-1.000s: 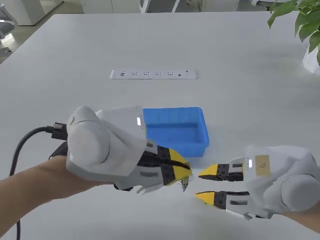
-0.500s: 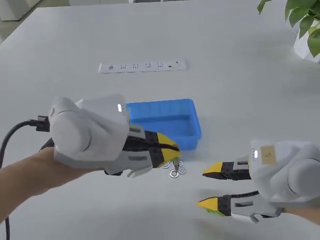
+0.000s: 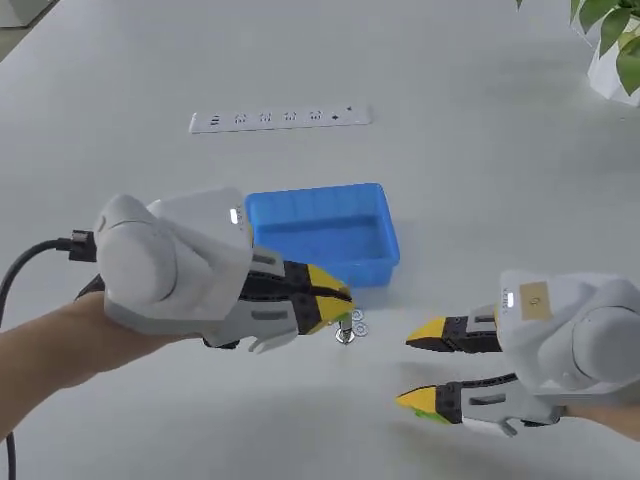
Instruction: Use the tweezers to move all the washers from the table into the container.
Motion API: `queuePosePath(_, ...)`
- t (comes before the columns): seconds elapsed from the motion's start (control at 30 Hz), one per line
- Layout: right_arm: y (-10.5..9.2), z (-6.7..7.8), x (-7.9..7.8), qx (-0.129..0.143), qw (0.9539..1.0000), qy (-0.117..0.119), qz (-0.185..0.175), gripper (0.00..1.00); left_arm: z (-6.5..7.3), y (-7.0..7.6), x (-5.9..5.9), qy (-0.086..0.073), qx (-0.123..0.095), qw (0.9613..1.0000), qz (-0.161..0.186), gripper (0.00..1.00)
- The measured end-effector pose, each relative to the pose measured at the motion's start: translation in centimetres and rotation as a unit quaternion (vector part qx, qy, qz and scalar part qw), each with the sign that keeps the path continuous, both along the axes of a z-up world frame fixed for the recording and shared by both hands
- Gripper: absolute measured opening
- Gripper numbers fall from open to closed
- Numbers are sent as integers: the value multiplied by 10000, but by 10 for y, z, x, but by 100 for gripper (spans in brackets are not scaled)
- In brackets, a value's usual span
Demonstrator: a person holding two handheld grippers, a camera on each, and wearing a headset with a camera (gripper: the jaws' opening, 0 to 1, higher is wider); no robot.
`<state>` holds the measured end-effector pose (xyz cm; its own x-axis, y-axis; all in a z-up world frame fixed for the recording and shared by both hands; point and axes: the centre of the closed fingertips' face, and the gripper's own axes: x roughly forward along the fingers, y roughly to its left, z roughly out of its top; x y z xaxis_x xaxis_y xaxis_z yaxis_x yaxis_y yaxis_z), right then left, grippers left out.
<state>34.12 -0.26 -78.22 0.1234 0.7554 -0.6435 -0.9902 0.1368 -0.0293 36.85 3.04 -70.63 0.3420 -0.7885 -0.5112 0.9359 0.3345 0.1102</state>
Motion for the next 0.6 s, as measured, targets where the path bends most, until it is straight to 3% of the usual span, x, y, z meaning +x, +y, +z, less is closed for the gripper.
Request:
queuePosePath(0.17,-1,-3,0,-23,10000,33,-18,34,-1,1,2,-29,-40,10000,-14,5)
queuePosePath(0.4,3,-3,1,-1,10000,54,0,34,-2,0,-5,150,-111,9997,-168,5)
queuePosePath(0.47,5,-2,2,18,10000,69,6,34,-2,3,-2,217,-124,9997,-58,5)
queuePosePath(0.53,9,-1,3,46,9999,90,25,34,-2,8,3,159,-79,9998,-21,5)
queuePosePath(0.6,14,0,7,65,9999,83,45,34,-2,12,6,277,-89,9995,83,5)
